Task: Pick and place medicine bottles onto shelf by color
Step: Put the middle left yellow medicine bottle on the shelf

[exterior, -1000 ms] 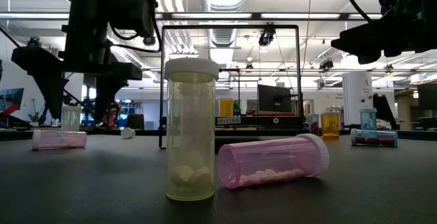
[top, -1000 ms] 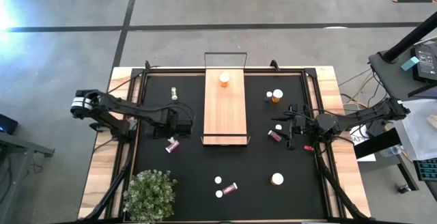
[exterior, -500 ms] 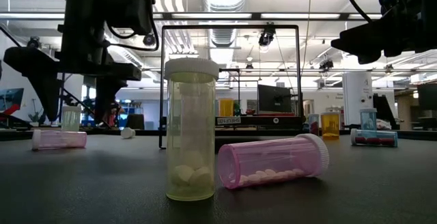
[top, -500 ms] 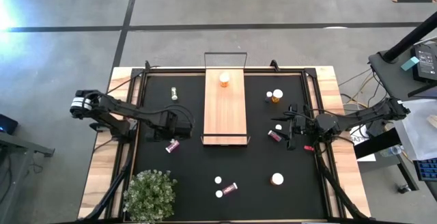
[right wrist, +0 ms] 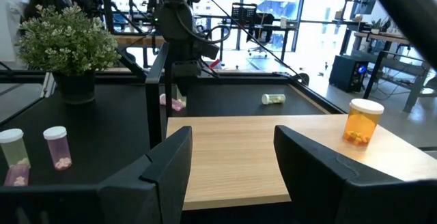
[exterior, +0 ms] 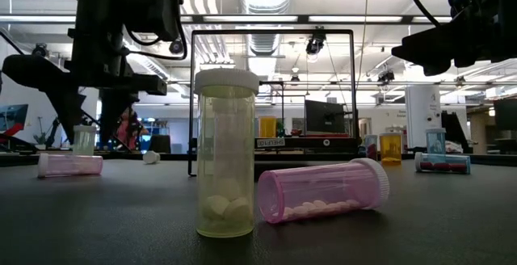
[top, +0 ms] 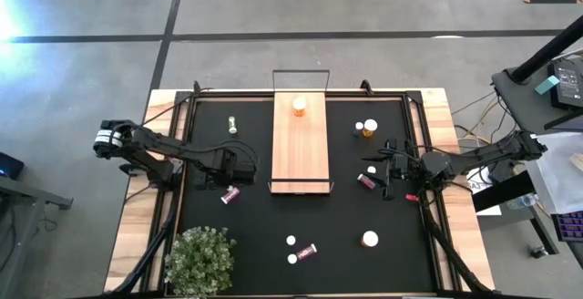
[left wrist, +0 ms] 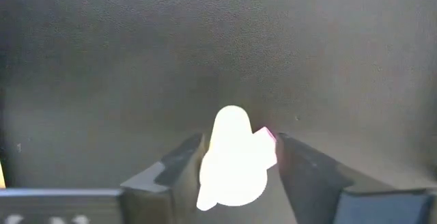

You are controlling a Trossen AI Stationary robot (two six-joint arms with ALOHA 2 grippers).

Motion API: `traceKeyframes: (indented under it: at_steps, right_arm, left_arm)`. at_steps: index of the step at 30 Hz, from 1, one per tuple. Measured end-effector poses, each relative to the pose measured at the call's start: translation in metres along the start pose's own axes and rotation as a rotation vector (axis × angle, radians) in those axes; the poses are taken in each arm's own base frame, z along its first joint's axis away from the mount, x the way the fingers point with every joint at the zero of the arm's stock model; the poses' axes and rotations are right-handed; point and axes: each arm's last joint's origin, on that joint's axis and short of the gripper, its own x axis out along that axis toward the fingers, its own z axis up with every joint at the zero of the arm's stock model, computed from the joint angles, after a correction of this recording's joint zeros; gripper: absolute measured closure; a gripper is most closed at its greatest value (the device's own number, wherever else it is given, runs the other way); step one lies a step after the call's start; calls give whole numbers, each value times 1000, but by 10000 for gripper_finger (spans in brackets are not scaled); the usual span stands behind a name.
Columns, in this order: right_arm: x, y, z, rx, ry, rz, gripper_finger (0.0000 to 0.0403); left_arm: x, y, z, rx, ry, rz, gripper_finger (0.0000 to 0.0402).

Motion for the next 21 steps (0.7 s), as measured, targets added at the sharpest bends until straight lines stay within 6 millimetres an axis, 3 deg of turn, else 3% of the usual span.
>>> traceKeyframes:
  at_steps: [6,14,21]
  right_arm:
    - [0,0,0,0,0,0,204]
    - [0,0,0,0,0,0,204]
    - [0,0,0,0,0,0,204]
  left_arm:
    - [0,0,0,0,-1,1,313]
    - [-3,-2,1,50,-30,-8,293]
    - [-16,-11,11,87,-104,-47,311]
